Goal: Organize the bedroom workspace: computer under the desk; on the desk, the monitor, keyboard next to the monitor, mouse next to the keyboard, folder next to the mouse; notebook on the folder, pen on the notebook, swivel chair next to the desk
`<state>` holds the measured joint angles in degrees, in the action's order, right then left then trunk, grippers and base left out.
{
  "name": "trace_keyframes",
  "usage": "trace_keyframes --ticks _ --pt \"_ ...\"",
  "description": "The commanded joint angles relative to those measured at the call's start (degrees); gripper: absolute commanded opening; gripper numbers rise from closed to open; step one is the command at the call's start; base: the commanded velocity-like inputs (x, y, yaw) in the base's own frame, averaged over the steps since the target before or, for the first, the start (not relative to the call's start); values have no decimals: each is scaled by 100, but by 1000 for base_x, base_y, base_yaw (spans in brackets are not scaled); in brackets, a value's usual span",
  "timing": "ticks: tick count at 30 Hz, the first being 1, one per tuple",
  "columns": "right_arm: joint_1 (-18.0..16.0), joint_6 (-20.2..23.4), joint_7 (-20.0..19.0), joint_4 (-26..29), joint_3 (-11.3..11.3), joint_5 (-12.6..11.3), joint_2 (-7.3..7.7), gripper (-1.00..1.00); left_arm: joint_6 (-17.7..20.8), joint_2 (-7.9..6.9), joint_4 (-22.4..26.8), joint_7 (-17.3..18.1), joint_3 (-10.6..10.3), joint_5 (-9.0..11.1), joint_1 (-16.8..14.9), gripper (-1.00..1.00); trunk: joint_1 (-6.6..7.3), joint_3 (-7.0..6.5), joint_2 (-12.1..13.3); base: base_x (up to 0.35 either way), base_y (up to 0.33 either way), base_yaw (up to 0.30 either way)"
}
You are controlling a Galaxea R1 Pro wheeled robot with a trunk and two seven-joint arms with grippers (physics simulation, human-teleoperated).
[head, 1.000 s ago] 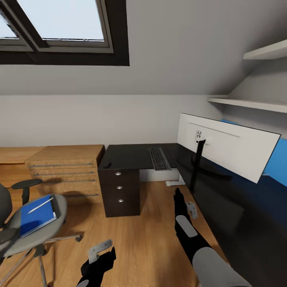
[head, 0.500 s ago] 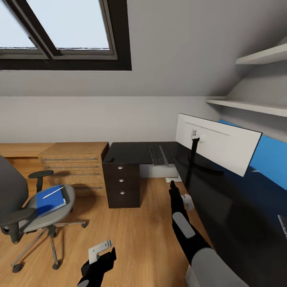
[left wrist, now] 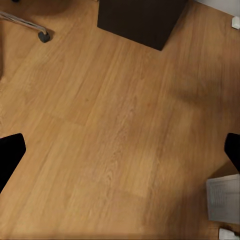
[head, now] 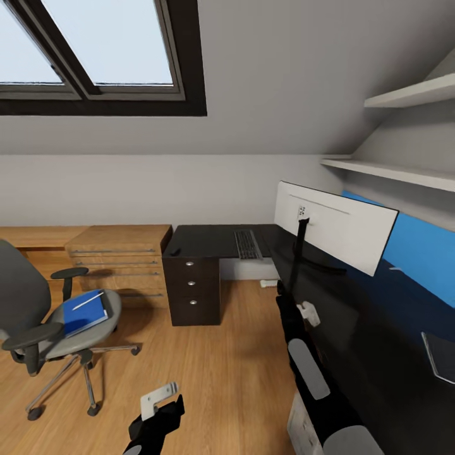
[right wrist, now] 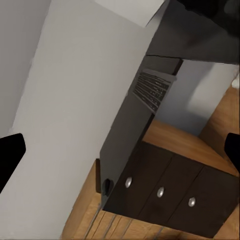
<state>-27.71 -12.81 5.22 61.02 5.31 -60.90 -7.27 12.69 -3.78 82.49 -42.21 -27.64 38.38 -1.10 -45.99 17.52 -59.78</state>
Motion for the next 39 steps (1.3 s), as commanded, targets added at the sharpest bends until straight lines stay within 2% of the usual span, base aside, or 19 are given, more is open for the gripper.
trace_keyframes --ticks 1,3,4,8,10,11,14,17,22,39 --pt "28 41 129 129 18 -15 41 100 22 -1 6 -42 -13 21 -8 100 22 -11 37 -12 -4 0" --pt "72 178 315 331 16 68 118 100 22 21 -3 -40 -13 21 -8 100 44 -29 77 -9 -3 0" --pt "101 297 488 480 12 141 205 100 22 46 -20 -38 -13 19 -10 100 44 -29 77 -5 -2 0" --pt "131 442 785 680 -11 216 402 100 22 81 -61 -35 -10 4 -9 100 44 -29 77 -3 -1 0" --pt "141 487 983 810 -27 235 564 100 22 99 -76 -34 -7 -7 -11 100 44 -29 77 -1 0 0" --pt "152 510 1162 942 -34 246 727 100 21 110 -84 -34 -3 -14 -10 100 44 -29 77 0 0 0" --pt "198 521 1301 1081 -37 253 890 100 -24 116 -89 -29 2 -19 -10 100 44 -29 77 0 0 0" --pt "266 514 1345 1156 -41 271 969 100 -117 120 -91 -26 -2 -22 -8 100 44 -29 77 0 -62 0" --pt "307 515 1336 1196 -43 254 1011 100 -214 122 -92 -25 -4 -18 -11 100 44 -29 77 0 -217 0" --pt "531 505 1221 1269 -28 307 1016 100 -252 116 -76 -24 -4 -17 -9 100 44 -29 77 0 -300 0"
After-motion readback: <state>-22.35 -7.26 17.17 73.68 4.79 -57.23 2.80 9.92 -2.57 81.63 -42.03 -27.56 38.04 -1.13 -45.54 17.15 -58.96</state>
